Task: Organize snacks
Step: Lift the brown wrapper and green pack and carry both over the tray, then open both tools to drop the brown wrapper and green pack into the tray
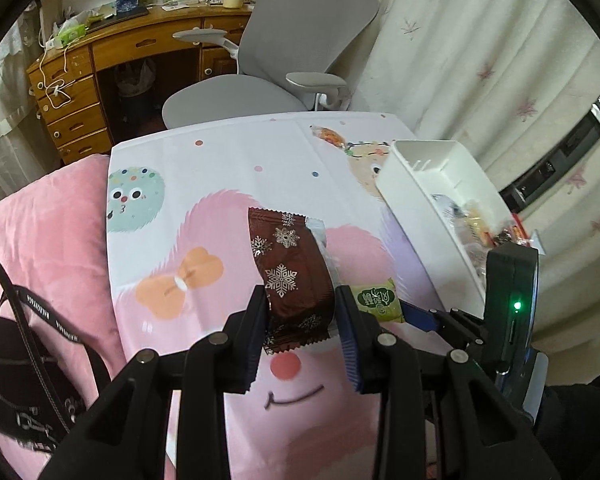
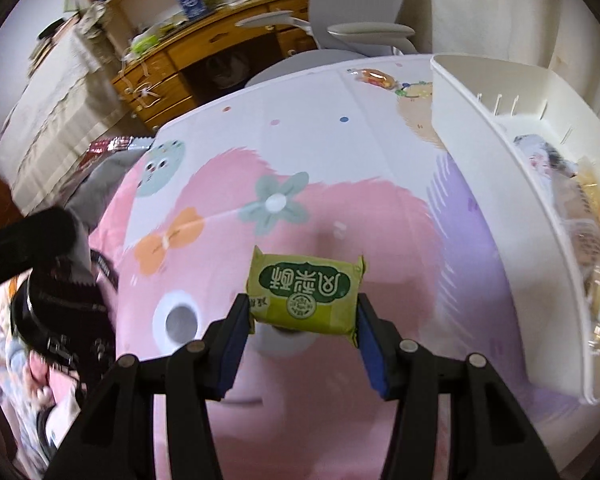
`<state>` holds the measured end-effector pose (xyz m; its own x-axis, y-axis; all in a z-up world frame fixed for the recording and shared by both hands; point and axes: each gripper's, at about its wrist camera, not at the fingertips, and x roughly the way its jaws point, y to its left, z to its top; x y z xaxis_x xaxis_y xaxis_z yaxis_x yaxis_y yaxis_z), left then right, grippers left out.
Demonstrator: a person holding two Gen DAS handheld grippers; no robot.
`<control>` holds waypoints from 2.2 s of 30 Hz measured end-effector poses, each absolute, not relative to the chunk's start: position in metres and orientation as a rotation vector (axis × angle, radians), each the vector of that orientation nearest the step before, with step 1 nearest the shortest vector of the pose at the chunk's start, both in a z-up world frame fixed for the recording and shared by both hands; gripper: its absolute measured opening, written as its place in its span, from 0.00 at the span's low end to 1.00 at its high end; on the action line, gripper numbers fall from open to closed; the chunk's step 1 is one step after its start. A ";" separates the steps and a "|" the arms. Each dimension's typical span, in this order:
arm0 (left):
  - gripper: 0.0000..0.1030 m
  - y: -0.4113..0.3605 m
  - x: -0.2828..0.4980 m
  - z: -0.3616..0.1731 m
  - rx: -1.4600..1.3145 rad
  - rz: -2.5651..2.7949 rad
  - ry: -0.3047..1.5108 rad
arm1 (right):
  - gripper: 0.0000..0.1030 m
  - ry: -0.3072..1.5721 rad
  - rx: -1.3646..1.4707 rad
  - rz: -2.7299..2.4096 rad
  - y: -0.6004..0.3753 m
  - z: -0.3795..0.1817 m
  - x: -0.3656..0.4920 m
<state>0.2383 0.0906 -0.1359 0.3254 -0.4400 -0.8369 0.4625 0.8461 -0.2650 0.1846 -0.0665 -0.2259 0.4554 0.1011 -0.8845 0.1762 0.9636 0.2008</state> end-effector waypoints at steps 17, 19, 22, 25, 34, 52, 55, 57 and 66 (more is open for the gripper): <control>0.31 0.040 0.149 -0.096 0.026 -0.738 1.070 | 0.50 0.992 0.198 0.008 -0.129 -0.153 0.102; 0.31 0.024 0.143 -0.093 0.024 -0.755 1.066 | 0.50 0.975 0.201 0.016 -0.142 -0.147 0.096; 0.31 -0.003 0.139 -0.091 0.029 -0.769 1.061 | 0.50 0.937 0.187 0.031 -0.165 -0.136 0.087; 0.31 -0.030 0.137 -0.090 0.021 -0.756 1.065 | 0.50 0.912 0.174 0.048 -0.190 -0.128 0.080; 0.31 -0.123 0.124 -0.094 -0.006 -0.725 1.054 | 0.50 0.888 0.110 0.133 -0.273 -0.118 0.075; 0.32 -0.237 0.158 -0.082 0.012 -0.699 1.011 | 0.51 0.913 0.177 0.129 -0.397 -0.123 0.104; 0.43 -0.243 0.172 -0.082 0.010 -0.690 1.028 | 0.54 0.912 0.204 0.133 -0.405 -0.122 0.113; 0.64 -0.244 0.182 -0.084 0.007 -0.664 1.058 | 0.57 0.938 0.227 0.137 -0.410 -0.126 0.122; 0.79 -0.211 0.229 -0.095 -0.043 -0.502 1.168 | 0.61 1.034 0.277 0.119 -0.411 -0.145 0.148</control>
<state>0.2292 -0.2113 -0.0954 0.2953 -0.3987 -0.8682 0.3552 0.8894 -0.2877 0.1480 -0.4108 -0.1446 0.5091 0.2270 -0.8302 0.0331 0.9587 0.2825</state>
